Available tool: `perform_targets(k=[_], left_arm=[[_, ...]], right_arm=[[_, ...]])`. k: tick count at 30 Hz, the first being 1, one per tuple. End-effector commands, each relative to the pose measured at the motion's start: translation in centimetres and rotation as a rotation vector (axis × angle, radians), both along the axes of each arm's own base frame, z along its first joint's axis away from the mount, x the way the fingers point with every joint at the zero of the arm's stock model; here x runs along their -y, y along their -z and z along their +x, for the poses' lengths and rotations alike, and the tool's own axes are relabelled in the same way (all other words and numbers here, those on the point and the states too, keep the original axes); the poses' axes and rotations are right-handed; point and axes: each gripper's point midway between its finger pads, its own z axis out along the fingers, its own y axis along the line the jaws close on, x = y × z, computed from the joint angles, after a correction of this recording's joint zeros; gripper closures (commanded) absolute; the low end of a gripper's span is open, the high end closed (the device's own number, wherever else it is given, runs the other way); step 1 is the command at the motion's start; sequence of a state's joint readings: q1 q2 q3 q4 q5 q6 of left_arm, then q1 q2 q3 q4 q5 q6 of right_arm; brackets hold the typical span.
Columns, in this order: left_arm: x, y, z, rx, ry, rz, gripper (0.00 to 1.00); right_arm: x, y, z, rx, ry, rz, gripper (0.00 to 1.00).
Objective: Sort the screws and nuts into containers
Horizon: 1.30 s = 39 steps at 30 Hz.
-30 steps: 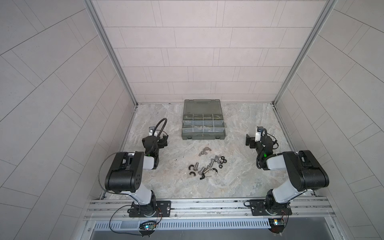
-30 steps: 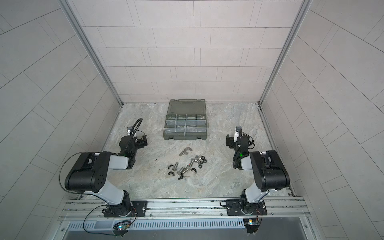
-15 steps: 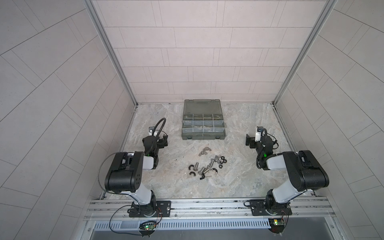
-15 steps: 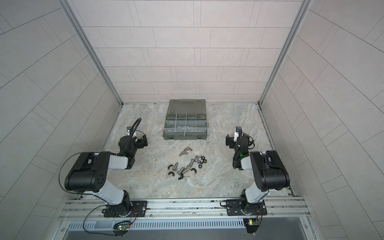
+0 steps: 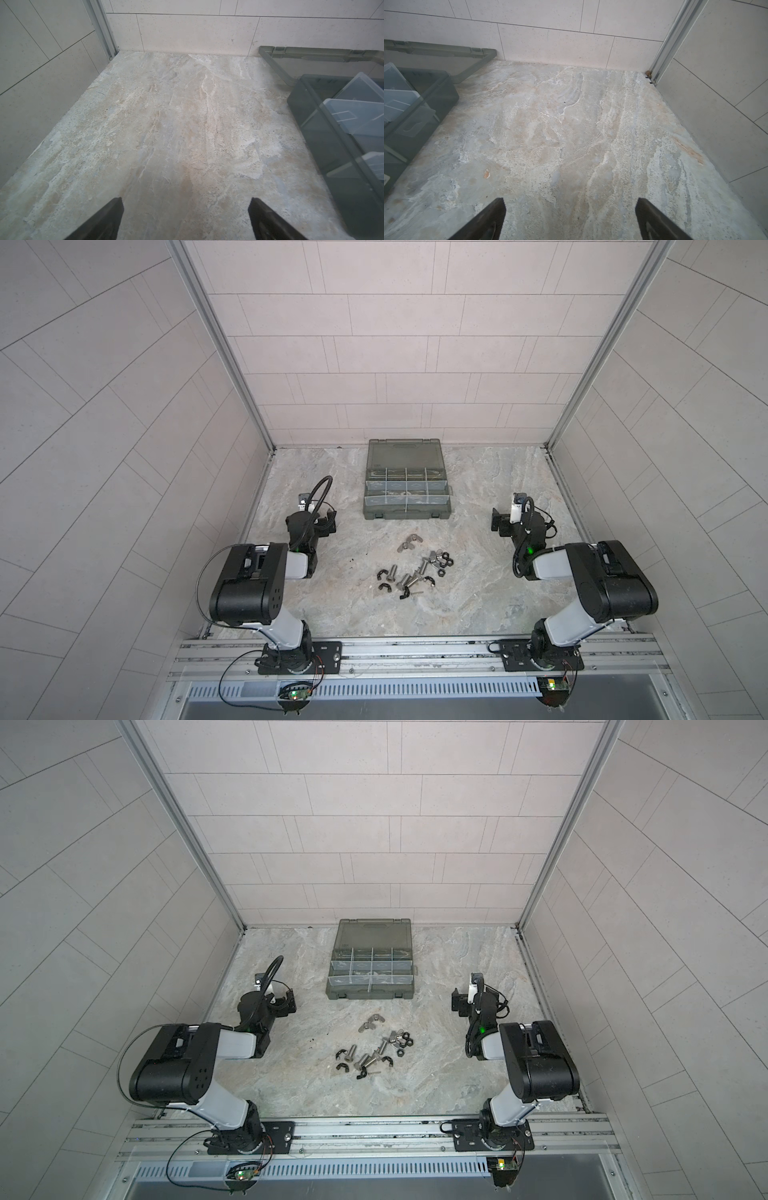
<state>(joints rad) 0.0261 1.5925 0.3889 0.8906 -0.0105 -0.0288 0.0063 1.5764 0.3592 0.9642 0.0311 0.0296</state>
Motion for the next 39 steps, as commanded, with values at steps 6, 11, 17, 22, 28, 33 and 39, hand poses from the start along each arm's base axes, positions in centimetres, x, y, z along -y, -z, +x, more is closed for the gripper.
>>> perform_targets(k=[6, 11, 17, 22, 28, 33, 39], left_arm=[[0.1, -1.0, 0.7, 0.030, 0.006, 0.005, 0.00], [1.2, -1.3, 0.7, 0.029, 0.070, 0.003, 0.01], [2.3, -3.9, 1.1, -0.022, 0.134, -0.001, 0.01], [3.8, -5.1, 1.1, -0.028, 0.154, 0.093, 0.01], [5.8, -11.9, 0.1, 0.246, 0.148, -0.103, 0.00], [10.4, -12.6, -0.1, 0.181, 0.200, -0.121, 0.00], [14.4, -12.3, -2.5, 0.055, 0.187, -0.067, 0.00]], right_arm=[[-0.1, -0.3, 0.2, 0.006, -0.006, -0.008, 0.01], [-0.1, -0.3, 0.2, 0.007, -0.005, -0.008, 0.01], [-0.1, -0.3, 0.3, 0.010, -0.017, 0.004, 0.01], [-0.1, -0.7, 0.1, 0.004, 0.004, -0.033, 0.01], [2.2, -3.1, 0.1, -0.142, 0.211, -0.050, 0.01], [-1.3, -6.6, -0.8, -0.153, 0.233, -0.149, 0.01], [-5.8, -9.9, -1.9, -0.257, 0.272, -0.223, 0.01]])
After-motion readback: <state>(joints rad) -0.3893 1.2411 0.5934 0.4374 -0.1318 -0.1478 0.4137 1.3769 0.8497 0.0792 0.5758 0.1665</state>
